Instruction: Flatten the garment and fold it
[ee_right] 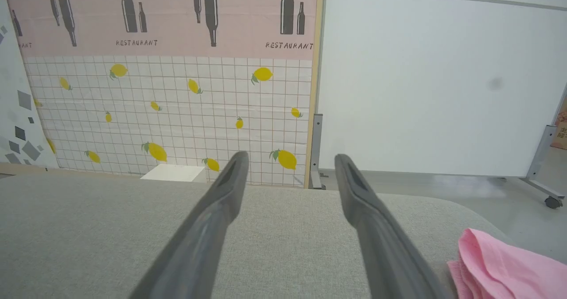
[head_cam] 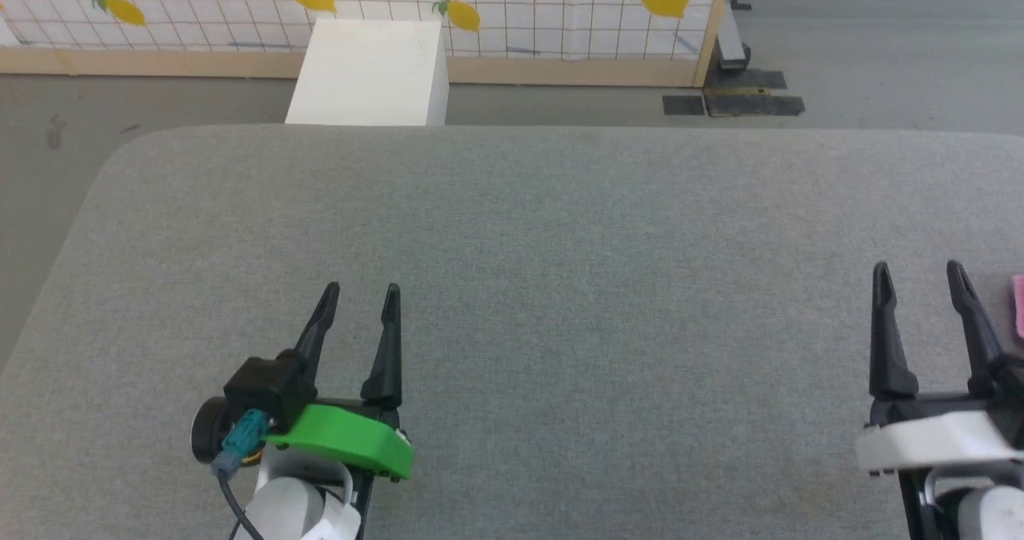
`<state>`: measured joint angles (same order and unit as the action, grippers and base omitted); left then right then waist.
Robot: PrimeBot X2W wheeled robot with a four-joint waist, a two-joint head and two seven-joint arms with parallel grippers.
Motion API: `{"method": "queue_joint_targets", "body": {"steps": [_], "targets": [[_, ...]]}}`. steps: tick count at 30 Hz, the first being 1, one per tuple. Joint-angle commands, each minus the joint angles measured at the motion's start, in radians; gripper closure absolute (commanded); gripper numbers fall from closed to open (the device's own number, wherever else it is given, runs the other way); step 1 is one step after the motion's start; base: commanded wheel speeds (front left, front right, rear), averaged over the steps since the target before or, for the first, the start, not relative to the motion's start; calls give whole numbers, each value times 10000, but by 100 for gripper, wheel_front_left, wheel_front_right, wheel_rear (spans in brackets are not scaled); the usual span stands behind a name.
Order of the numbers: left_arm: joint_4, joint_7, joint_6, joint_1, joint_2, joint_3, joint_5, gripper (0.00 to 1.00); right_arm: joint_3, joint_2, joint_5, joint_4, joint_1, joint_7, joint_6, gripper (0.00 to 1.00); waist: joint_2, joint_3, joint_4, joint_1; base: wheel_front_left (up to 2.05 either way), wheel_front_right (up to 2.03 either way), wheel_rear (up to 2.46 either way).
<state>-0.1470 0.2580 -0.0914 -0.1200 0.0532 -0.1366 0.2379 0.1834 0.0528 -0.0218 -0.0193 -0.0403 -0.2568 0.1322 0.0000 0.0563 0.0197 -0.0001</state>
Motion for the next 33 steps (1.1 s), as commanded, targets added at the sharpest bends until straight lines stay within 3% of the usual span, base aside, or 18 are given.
{"method": "queue_joint_targets", "body": {"steps": [1, 12, 33], "targets": [[-3, 37, 59, 150, -28, 57, 3, 0, -24, -16, -77, 132, 270, -46, -15, 0, 0, -62, 26, 1, 0, 0, 0], [145, 37, 111, 592, -29, 474, 118, 0, -471, -24, -298, 311, 1058, -48, -15, 0, 0, -163, -96, 1, 0, 0, 0], [143, 38, 77, 682, -29, 603, 151, 0, -819, -25, -369, 144, 1151, -49, -15, 0, 0, -104, -38, 1, 0, 0, 0]]}}
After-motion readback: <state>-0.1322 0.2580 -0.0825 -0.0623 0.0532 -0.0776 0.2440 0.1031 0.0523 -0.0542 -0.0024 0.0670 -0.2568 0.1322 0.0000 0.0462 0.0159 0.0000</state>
